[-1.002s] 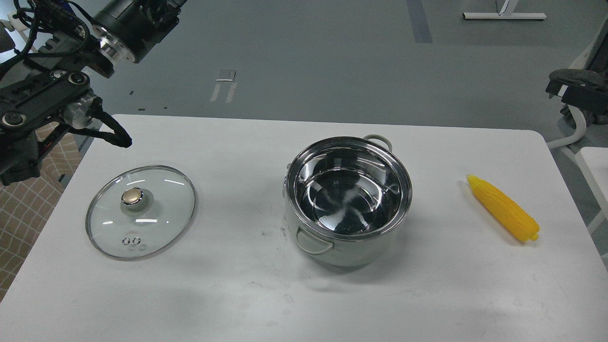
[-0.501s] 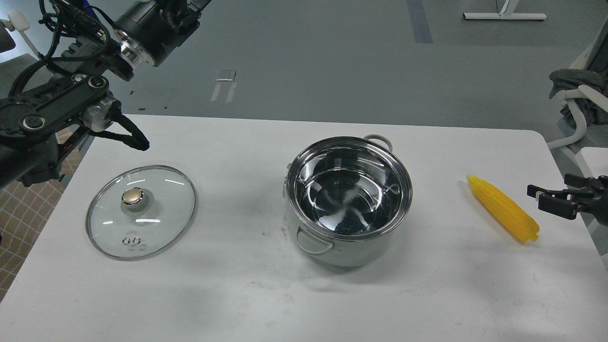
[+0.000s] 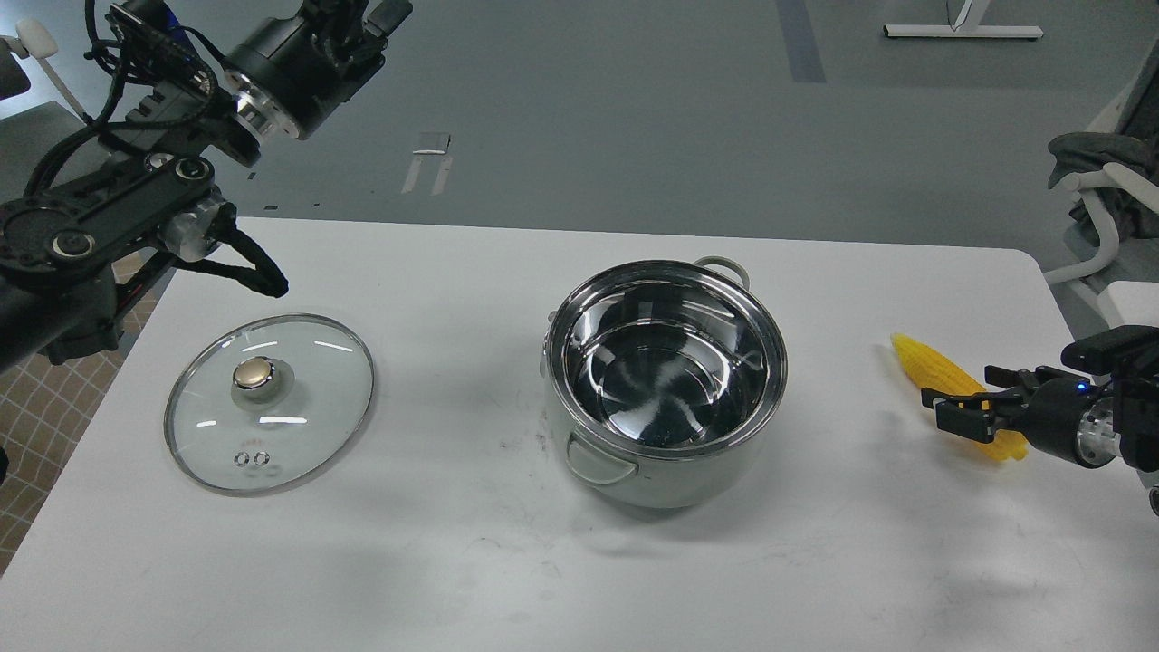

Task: Open pot and put corn in
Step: 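Grasp the yellow corn cob with the right gripper and lift it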

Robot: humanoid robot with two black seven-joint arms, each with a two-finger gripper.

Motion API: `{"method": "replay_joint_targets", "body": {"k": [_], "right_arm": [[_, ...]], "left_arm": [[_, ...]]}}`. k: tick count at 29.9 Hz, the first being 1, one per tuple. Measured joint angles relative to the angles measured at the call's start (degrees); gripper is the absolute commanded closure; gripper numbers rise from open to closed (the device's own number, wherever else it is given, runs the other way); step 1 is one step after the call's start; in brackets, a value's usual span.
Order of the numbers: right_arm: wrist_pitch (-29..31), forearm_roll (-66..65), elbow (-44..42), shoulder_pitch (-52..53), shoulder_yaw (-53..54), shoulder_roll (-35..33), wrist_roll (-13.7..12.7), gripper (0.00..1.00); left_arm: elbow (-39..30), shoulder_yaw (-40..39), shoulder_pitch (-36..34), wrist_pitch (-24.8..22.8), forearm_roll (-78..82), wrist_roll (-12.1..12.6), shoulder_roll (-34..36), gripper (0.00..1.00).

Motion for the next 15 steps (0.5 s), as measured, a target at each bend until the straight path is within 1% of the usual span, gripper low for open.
{"method": "replay_joint_targets", "body": {"k": [1, 2, 3, 4, 5, 10, 15], "right_arm": [[-0.1, -0.2, -0.8, 0.0, -0.3, 0.6, 0.0, 0.48], [-0.2, -0.5, -1.4, 0.0, -0.5, 1.0, 0.0, 0.66], [-0.2, -0.8, -2.0, 0.1, -0.8, 1.3, 0.0, 0.86], [-0.2, -1.1, -2.3, 0.1, -0.9, 1.5, 0.0, 0.94], [-0.2, -1.3, -2.5, 0.1, -0.9, 1.6, 0.0, 0.99], [-0.3, -1.5, -2.1, 0.2, -1.0, 1.1, 0.0, 1.00], [-0.3, -1.5, 1.6, 1.8, -0.9, -2.0, 0.0, 1.00]], "left_arm": [[0.0, 0.0, 0.0, 0.0, 0.0, 0.0, 0.0, 0.04], [0.0, 0.0, 0.0, 0.0, 0.0, 0.0, 0.0, 0.04], [0.0, 0.0, 0.0, 0.0, 0.0, 0.0, 0.0, 0.04], [0.0, 0.0, 0.0, 0.0, 0.0, 0.0, 0.1, 0.04], [0.0, 0.0, 0.0, 0.0, 0.0, 0.0, 0.1, 0.04], [0.0, 0.0, 0.0, 0.0, 0.0, 0.0, -0.1, 0.04], [-0.1, 0.0, 0.0, 0.0, 0.0, 0.0, -0.4, 0.04]]}}
